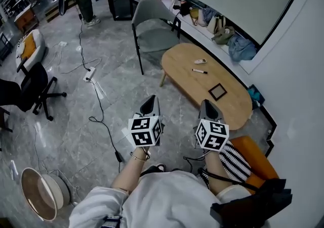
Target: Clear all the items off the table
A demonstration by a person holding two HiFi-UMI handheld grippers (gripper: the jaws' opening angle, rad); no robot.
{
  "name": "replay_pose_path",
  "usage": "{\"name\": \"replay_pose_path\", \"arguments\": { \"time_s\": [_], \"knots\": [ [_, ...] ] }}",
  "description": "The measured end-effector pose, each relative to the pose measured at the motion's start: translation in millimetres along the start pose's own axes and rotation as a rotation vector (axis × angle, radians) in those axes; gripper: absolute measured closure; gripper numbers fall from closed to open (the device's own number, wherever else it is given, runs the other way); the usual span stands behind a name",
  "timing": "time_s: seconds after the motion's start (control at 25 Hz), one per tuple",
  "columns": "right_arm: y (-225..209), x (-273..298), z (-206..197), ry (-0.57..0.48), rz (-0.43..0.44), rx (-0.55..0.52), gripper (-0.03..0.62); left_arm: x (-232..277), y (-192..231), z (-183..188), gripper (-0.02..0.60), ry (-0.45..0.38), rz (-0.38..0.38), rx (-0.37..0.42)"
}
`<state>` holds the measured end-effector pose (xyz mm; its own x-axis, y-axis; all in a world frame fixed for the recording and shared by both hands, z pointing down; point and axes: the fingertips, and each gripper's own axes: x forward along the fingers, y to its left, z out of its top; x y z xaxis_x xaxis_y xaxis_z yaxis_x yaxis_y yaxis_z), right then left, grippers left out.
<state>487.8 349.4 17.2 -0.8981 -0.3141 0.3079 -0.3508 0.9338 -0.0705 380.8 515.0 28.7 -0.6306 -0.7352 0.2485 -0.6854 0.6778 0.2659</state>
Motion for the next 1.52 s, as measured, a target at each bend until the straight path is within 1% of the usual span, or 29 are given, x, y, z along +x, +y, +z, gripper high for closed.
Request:
{"name": "replay_pose_path", "arguments": {
  "time_s": [0.28,0.6,0.84,1.12,1.4,1.52],
  "knots": [
    [-2.6,9.5,-18.2,0.044,-0.021,0.056,0.569,7.1,15.2,-10.7,0.574,0.032,0.008,-0.005],
    [-21.0,33.9,-15.3,0.05,-0.029,0.077,0.569,37.0,12.6,-11.1,0.574,0.038,0.008,-0.006],
    [-40.5,80.2,1.6,0.034,-0.032,0.089,0.569,84.1,17.7,1.9,0.574,0.035,0.012,0.008],
    [-75.7,139.7,17.2,0.038,-0.045,0.137,0.569,151.5,15.6,24.5,0.574,0.041,0.015,0.034],
    [-105.7,202.1,42.8,0.035,-0.049,0.138,0.569,220.1,20.4,49.5,0.574,0.034,0.025,0.042],
    [-115.0,222.7,45.9,0.047,-0.051,0.137,0.569,243.1,22.3,54.7,0.574,0.033,0.03,0.036]
  ]
}}
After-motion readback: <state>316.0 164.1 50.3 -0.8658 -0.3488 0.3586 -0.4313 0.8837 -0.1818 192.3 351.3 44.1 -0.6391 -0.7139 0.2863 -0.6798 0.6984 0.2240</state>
